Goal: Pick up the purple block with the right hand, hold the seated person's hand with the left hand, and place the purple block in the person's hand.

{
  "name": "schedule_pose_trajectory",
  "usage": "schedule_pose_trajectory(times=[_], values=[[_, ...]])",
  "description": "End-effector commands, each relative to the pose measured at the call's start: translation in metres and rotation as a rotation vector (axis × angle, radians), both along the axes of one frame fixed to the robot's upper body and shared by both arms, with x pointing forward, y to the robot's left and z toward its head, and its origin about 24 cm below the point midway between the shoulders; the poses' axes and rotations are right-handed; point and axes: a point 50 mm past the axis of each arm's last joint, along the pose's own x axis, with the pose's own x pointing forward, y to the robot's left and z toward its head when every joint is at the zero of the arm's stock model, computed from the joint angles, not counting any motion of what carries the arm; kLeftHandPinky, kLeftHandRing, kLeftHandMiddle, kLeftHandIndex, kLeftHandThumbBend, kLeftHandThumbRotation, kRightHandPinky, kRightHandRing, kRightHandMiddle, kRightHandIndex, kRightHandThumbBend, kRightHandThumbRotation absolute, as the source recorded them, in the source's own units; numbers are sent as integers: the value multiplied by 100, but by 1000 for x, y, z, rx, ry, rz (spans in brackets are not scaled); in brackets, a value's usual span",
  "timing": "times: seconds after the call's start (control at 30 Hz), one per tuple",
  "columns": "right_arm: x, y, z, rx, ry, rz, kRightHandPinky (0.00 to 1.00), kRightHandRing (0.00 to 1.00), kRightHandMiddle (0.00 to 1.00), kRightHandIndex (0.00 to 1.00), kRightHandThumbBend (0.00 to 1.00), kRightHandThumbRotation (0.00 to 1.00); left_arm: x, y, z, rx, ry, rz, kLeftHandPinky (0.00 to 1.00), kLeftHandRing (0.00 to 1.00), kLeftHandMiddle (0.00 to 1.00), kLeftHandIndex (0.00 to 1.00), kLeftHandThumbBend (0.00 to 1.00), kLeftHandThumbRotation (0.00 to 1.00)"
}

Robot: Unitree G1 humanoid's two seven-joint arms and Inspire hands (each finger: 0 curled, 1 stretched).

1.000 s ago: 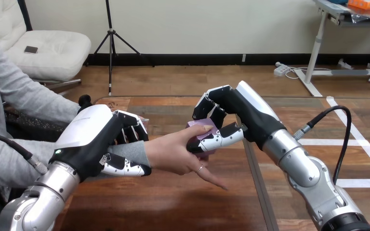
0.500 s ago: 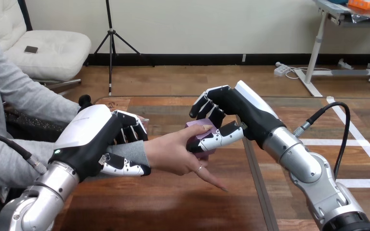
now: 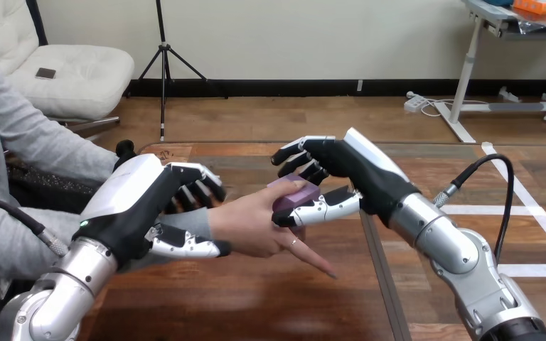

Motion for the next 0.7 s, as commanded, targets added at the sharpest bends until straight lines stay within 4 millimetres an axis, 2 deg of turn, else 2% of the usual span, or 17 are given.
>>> schedule_pose_trajectory(times=[0.0, 0.47, 0.67], values=[[5, 1, 25, 41, -90, 20, 77, 85, 85, 88, 100, 77, 4, -8, 20, -37, -65, -40, 56, 69, 73, 74, 79, 51], [4, -10, 27, 101, -116, 13, 84, 91, 91, 92, 100, 93, 2, -6, 20, -97, -55, -51, 60, 74, 78, 77, 80, 66], [2, -16, 28, 157, -125, -13, 84, 92, 91, 92, 100, 98, 1, -6, 17, -227, -53, -61, 61, 75, 79, 77, 80, 69]])
